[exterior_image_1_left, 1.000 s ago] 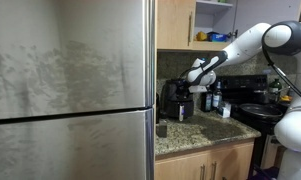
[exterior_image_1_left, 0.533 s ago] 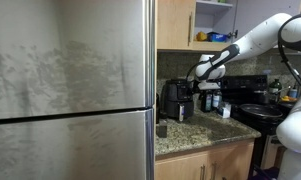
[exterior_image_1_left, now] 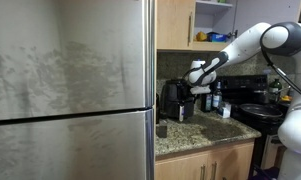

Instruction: Close the air fryer food basket

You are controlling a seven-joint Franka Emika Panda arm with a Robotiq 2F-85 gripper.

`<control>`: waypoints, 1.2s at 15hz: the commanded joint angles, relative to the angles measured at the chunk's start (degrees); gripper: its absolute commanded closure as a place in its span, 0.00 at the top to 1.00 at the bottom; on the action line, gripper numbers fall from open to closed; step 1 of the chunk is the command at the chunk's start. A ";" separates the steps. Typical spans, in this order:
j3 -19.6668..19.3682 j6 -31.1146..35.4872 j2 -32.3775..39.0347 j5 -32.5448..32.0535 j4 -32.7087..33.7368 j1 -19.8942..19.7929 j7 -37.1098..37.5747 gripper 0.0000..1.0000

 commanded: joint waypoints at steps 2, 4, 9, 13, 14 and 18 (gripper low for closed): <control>-0.79 0.74 6.63 1.94 5.91 3.60 1.36 1.00; -1.16 0.10 5.40 2.29 4.43 4.08 0.67 1.00; -1.53 1.75 8.01 3.00 6.26 4.38 1.23 1.00; -3.45 9.54 9.95 0.33 6.53 4.86 2.49 1.00; -3.90 10.81 10.53 0.05 6.55 4.93 2.47 1.00; -7.07 15.18 12.53 -3.66 5.67 5.94 4.73 1.00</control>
